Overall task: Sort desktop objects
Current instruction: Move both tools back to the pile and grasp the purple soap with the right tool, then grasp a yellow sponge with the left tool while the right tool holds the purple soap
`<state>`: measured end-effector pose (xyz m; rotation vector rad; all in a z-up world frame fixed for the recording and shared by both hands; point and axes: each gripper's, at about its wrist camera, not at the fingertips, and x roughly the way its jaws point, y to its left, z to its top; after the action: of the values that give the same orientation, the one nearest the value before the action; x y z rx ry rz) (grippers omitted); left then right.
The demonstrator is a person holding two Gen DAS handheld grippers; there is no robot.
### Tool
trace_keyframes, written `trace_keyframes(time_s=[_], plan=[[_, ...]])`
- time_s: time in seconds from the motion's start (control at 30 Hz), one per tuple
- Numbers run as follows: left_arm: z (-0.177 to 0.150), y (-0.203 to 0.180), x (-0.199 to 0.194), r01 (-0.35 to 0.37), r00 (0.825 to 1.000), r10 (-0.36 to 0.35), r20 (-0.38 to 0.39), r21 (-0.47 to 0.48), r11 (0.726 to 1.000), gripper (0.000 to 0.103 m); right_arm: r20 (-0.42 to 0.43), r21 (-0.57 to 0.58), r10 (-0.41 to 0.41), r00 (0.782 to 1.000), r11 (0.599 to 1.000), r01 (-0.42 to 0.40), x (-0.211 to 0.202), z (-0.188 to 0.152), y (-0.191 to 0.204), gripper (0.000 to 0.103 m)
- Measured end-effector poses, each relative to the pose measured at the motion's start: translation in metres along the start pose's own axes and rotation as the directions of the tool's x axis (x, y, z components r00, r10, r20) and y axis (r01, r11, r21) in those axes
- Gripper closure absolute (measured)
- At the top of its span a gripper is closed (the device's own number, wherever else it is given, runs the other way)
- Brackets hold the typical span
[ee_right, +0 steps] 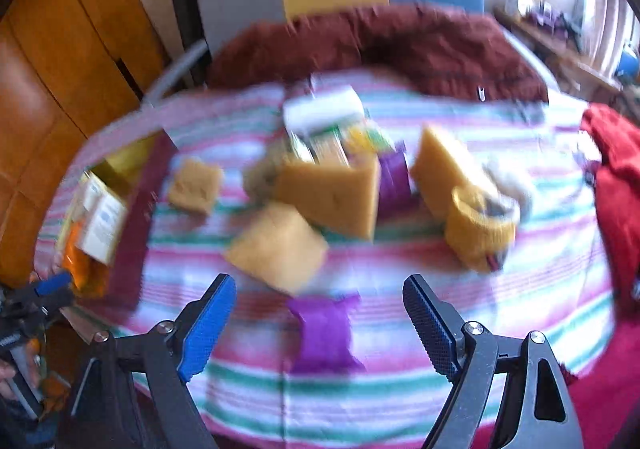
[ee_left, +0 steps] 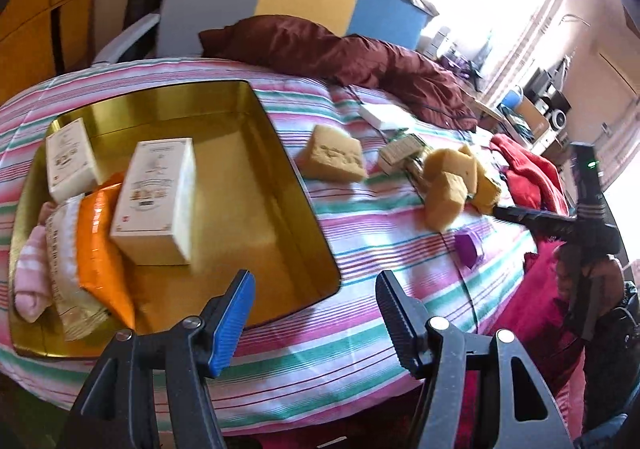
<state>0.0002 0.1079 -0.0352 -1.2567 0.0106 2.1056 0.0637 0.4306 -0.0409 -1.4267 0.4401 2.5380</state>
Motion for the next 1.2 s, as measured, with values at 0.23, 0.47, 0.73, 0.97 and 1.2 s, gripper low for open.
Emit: trace_keyframes(time_s=[0.23, 0.47, 0.73, 0.97, 1.2], plan=[[0.009, -0.021, 0.009, 0.042, 0.999, -0.041, -0.020, 0.054, 0.998, 0.039, -0.136, -0.087, -0.040, 0.990, 0.996, 0.028, 0.034, -0.019, 0.011, 0.026], [0.026, -0.053, 0.026, 0.100, 0.994, -0.095, -0.044, 0.128, 0.987, 0.039, -0.203, -0.091, -0.079, 0.976, 0.994, 0.061, 0.058, -0.025, 0.004, 0.043], [0.048, -0.088, 0.064, 0.168, 0.984, -0.153, -0.096, 0.174, 0.970, 0.039, -0.202, -0.164, -0.096, 0.975, 0.984, 0.063, 0.064, -0.027, 0.016, 0.066], [0.069, -0.100, 0.097, 0.227, 0.967, -0.209, -0.146, 0.123, 0.966, 0.040, -0.200, -0.155, -0.104, 0.974, 0.985, 0.073, 0.062, -0.028, 0.012, 0.066], [0.081, -0.128, 0.119, 0.250, 0.960, -0.220, -0.172, 0.180, 0.951, 0.040, -0.197, -0.117, -0.136, 0.971, 0.986, 0.115, 0.058, -0.028, 0.000, 0.065]])
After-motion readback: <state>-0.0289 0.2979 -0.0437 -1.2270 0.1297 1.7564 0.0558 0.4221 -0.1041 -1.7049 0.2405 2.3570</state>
